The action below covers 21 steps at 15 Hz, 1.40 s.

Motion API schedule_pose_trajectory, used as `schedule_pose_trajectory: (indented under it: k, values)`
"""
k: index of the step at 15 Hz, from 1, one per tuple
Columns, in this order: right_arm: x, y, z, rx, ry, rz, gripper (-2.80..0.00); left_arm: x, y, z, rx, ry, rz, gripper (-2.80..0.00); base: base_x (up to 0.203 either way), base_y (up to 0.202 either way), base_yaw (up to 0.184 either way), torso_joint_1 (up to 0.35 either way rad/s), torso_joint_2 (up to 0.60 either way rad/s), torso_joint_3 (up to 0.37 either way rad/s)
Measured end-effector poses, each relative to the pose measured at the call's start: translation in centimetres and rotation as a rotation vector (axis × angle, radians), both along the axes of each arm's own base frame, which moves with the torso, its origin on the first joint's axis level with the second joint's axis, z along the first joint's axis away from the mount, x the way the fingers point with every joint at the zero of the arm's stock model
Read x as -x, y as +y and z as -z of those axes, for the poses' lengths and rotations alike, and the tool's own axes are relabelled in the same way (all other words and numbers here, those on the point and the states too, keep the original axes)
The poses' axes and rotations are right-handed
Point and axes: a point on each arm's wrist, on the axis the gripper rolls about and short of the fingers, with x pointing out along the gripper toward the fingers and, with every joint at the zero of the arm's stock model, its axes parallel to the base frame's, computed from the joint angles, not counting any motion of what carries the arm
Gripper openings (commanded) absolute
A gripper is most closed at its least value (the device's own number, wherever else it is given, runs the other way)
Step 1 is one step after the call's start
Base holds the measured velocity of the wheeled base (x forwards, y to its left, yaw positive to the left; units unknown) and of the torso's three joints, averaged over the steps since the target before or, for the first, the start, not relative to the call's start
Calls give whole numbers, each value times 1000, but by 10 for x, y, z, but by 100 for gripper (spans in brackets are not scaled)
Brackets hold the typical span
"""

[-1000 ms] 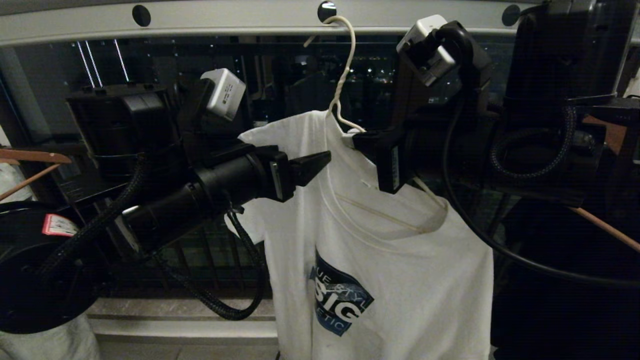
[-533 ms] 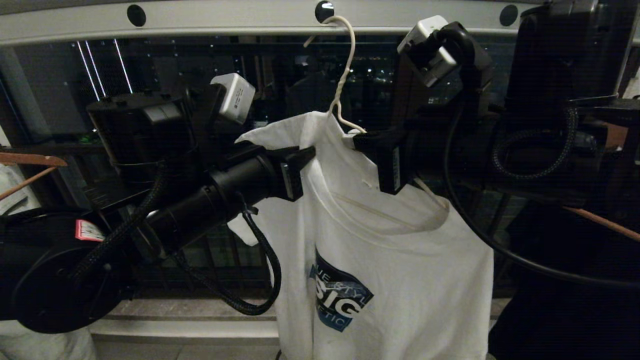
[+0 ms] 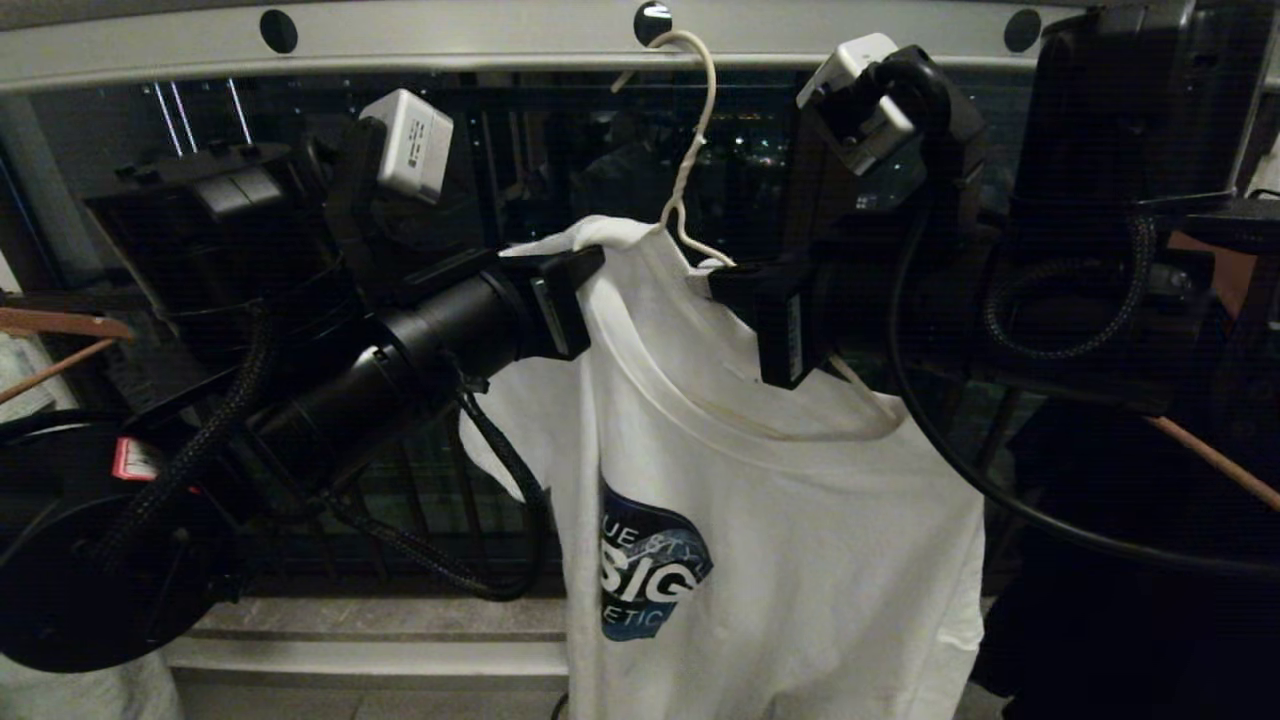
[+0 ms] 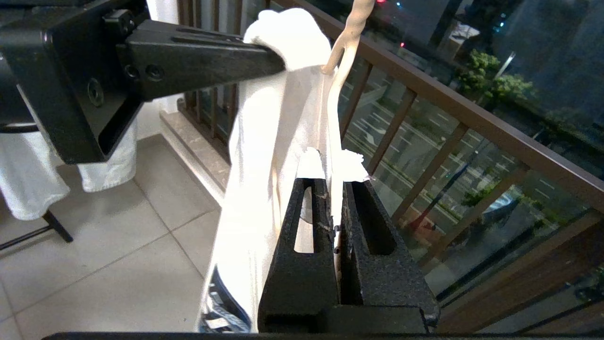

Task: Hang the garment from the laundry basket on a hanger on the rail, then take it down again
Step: Take the clothes off the clothes rack

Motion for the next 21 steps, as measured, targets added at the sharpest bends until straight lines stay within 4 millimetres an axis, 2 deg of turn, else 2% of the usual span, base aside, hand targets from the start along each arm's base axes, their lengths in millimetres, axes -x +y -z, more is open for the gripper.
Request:
schedule_pose_trajectory:
  k: [7, 13, 21]
  values:
    - [-1, -1, 2, 4, 5, 4, -280, -25, 26, -7, 10, -14, -119, -280, 0, 0, 0, 0, 0, 0]
    - [-1, -4, 0, 2, 2, 12, -280, -38, 35, -1, -57, 111, -165, -280, 0, 0, 0, 0, 0, 0]
    - [-1, -5, 1, 2, 2, 15, -280, -37, 36, -4, -29, 115, -155, -280, 0, 0, 0, 0, 0, 0]
